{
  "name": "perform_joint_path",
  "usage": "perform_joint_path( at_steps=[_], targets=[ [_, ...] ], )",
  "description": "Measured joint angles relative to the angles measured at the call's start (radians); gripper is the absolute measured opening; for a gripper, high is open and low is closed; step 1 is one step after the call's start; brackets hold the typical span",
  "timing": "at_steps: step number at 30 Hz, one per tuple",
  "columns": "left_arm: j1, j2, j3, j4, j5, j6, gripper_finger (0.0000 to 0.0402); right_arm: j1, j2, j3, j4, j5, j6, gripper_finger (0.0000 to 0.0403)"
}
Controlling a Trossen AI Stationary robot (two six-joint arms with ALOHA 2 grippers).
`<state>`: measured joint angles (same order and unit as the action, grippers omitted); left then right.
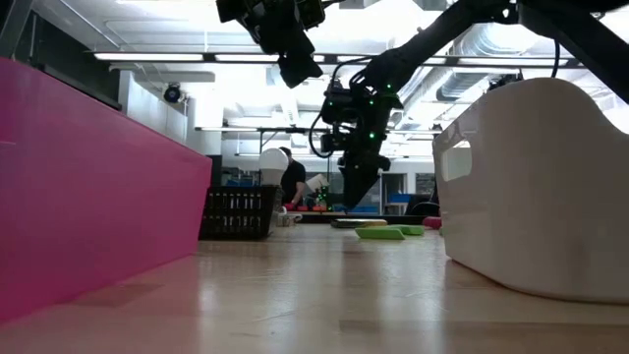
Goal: Pick & Place School Supplies
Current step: Put the yellow crayon box into the pink bin
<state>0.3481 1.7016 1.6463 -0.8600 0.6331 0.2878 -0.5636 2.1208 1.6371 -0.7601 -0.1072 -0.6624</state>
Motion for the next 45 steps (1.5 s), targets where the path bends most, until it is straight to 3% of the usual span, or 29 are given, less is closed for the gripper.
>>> perform_joint_path(
  at_steps=[7,19,45],
  targets=[
    [0.0,0.0,0.0,0.0,-0.001,0.003,0.0198,0.009,0.0,0.0,-0.025,0.038,0.007,0.0198],
    [0.0,0.0,0.0,0.0,-0.002,0.002,0.0198,0.037,0.0,0.0,-0.024,0.115,-0.073,0.0271],
    [-0.009,0.0,0.0,-0.002,-0.002,0.003,0.0198,0.025,0.041,0.0,-0.01,0.078,-0.104,0.0266]
  ],
)
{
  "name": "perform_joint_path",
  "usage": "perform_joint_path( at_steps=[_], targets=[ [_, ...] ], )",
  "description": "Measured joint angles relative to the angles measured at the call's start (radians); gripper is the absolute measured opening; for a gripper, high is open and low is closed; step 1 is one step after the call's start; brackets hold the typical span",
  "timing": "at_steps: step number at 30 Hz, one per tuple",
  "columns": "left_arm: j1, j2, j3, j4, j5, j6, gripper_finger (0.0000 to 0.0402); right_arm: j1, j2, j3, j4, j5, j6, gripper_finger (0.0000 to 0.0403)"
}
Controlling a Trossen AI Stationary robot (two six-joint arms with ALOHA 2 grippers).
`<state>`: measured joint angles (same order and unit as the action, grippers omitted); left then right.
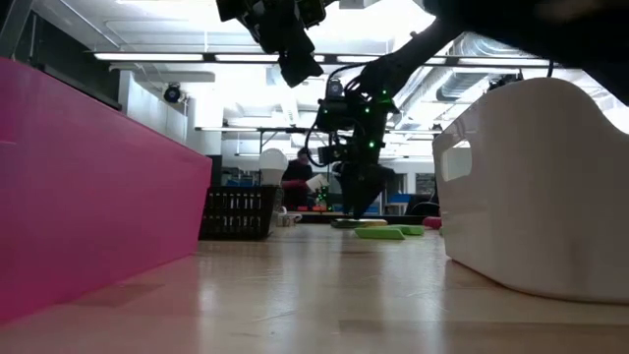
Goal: Pick & Place School Supplies
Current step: Put the yellow crayon box into the pink bin
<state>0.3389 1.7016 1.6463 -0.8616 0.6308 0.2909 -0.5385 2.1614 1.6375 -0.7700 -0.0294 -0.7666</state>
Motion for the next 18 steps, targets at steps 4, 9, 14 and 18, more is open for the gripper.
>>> perform_joint_path(
  at_steps=[4,9,14,18],
  targets=[
    [-0.002,0.0,0.0,-0.001,0.0,0.0,0.0198,-0.007,0.012,0.0,-0.019,0.005,0.011,0.0266],
    [-0.002,0.0,0.0,-0.003,0.0,0.0,0.0198,-0.005,0.017,0.0,-0.021,0.022,0.031,0.0266],
    [-0.002,0.0,0.0,-0.003,0.0,0.0,0.0198,-0.006,0.017,0.0,-0.04,0.032,0.041,0.0266],
    [-0.002,0.0,0.0,-0.004,0.0,0.0,0.0198,-0.008,0.017,0.0,-0.067,0.035,0.066,0.0266]
  ],
)
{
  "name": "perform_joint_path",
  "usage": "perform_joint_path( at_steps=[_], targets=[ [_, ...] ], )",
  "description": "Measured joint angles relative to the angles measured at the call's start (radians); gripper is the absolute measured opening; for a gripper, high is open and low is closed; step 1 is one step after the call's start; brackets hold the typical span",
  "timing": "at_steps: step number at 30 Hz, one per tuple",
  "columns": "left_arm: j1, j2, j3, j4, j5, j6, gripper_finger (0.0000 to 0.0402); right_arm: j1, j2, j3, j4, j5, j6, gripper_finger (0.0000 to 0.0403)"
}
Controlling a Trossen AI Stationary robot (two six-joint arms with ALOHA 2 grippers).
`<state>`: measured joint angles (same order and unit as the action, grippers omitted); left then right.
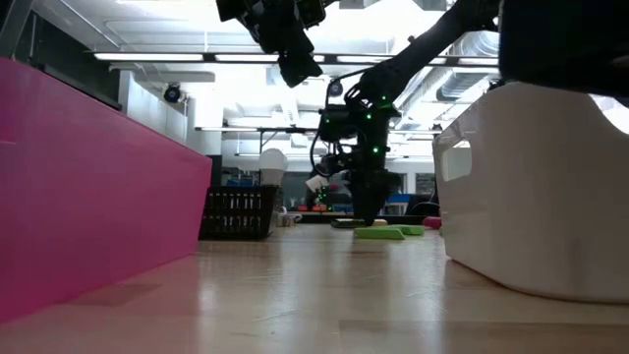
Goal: Pick & Place School Supplies
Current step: Put the yellow crayon box into the pink bin
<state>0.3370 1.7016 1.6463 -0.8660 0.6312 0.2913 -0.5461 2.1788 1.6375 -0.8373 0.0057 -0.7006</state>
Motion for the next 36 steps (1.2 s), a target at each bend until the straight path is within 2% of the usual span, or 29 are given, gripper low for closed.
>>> perform_joint_path(
  at_steps=[19,36],
  targets=[
    [-0.023,0.0,0.0,-0.004,0.0,0.0,0.0198,-0.029,0.015,0.002,-0.019,-0.003,0.025,0.0264],
    [-0.023,0.0,0.0,-0.003,0.0,0.0,0.0198,-0.028,0.015,0.0,-0.039,-0.008,0.023,0.0174]
  ],
)
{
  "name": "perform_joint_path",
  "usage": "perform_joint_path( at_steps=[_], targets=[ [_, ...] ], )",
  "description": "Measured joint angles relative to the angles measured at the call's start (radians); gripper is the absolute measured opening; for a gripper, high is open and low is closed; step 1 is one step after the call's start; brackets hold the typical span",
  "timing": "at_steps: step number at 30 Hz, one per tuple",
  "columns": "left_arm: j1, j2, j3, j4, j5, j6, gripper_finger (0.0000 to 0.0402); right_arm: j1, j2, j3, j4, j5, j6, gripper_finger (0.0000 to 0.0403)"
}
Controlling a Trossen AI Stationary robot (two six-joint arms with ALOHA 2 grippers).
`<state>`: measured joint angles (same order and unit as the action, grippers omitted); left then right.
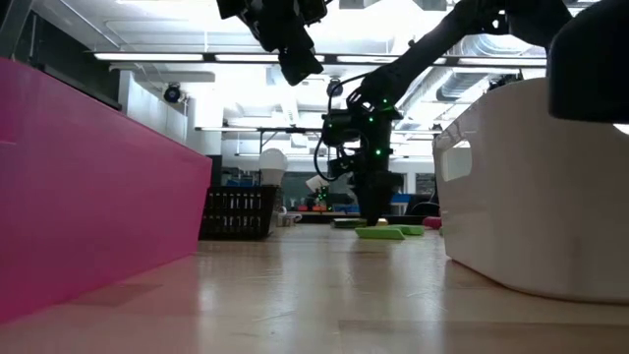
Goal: Pick & Place School Supplies
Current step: Put the yellow crayon box into the pink bin
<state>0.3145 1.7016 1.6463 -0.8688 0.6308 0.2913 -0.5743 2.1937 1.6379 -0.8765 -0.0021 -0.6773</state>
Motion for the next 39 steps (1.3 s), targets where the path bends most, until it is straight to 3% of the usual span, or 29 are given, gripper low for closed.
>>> perform_joint_path(
  at_steps=[6,12,24,39],
  targets=[
    [0.0,0.0,0.0,0.0,0.0,0.0,0.0198,0.006,-0.001,0.0,-0.005,0.01,0.0,0.0151],
    [0.0,0.0,0.0,0.0,0.0,0.0,0.0198,0.026,-0.01,-0.001,-0.009,0.088,-0.007,0.0161],
    [0.0,0.0,0.0,0.0,-0.005,0.0,0.0198,0.031,-0.021,-0.002,-0.037,0.085,0.002,0.014],
    [0.067,0.0,0.0,-0.055,-0.001,0.009,0.0198,0.073,-0.022,-0.001,-0.052,0.201,-0.004,0.0141]
  ],
)
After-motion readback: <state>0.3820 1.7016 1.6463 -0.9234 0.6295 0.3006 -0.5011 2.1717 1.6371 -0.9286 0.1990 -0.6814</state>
